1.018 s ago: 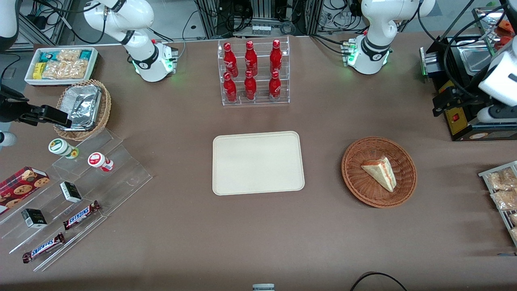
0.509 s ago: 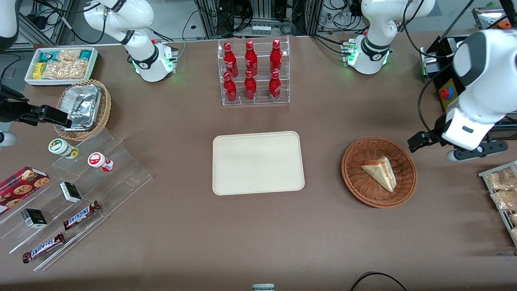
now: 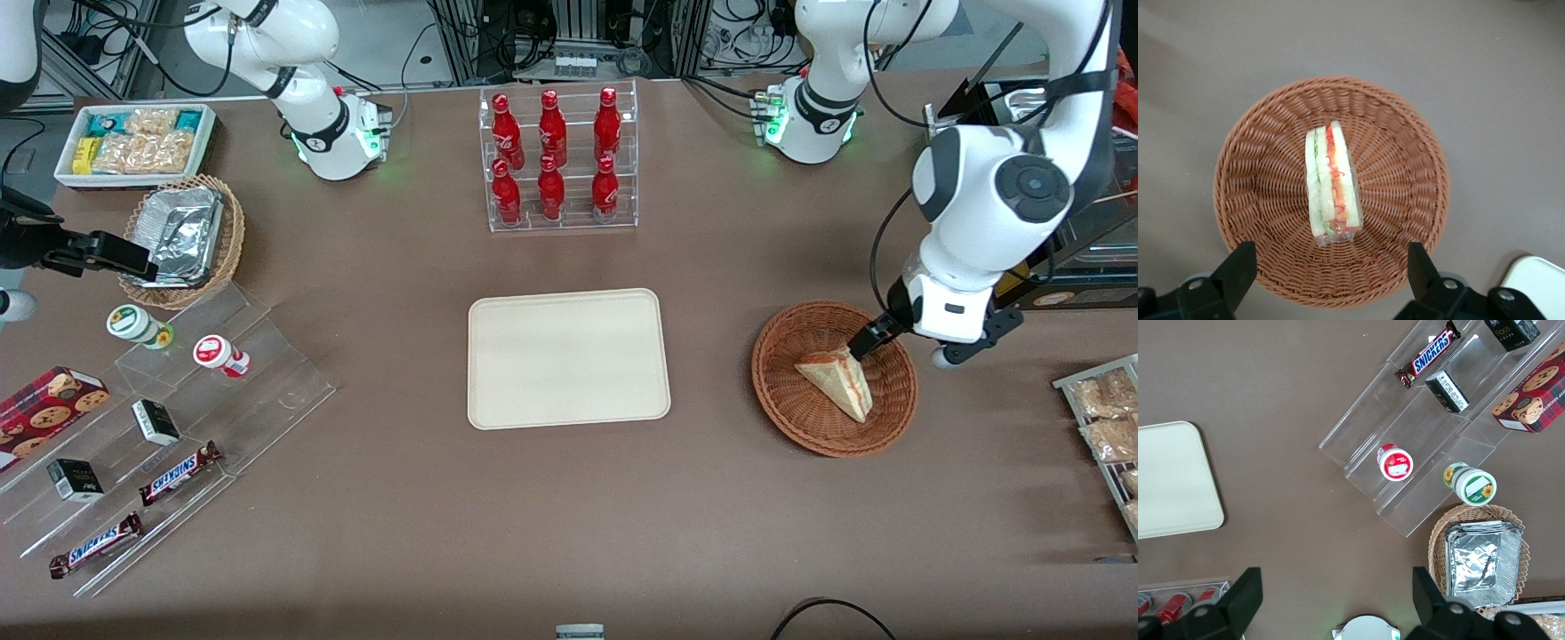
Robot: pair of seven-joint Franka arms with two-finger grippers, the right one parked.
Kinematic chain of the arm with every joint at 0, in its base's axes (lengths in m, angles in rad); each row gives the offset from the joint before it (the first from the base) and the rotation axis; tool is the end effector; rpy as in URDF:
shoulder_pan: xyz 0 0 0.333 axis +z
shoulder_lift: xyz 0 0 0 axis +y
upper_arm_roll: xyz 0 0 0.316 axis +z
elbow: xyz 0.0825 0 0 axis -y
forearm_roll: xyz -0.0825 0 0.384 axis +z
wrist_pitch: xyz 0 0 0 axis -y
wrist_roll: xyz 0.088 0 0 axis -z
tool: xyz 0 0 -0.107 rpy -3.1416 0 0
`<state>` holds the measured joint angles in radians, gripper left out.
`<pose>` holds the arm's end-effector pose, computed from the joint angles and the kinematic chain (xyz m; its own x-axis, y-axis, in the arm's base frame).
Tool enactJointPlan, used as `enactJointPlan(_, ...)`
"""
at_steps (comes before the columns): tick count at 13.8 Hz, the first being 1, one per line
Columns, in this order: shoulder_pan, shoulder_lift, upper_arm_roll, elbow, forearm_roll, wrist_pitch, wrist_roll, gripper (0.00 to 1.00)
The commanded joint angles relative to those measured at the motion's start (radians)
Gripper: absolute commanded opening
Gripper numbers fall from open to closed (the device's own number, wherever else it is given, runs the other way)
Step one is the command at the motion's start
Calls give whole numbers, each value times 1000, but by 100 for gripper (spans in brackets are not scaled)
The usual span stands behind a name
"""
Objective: Place sandwich from basket to tray
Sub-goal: 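Lower the left gripper and close it on the wrapped sandwich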
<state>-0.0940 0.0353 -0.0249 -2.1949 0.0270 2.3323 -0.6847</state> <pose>0.5423 -0.0643 0.3784 0.8487 0.5209 0.0918 0.5187 -0.8536 0.0485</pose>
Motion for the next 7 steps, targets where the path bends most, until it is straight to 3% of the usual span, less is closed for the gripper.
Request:
enactJointPlan(1, -3, 40, 3, -20, 16, 60, -38, 100)
enactJointPlan(7, 0, 118, 3, -52, 16, 160, -41, 100)
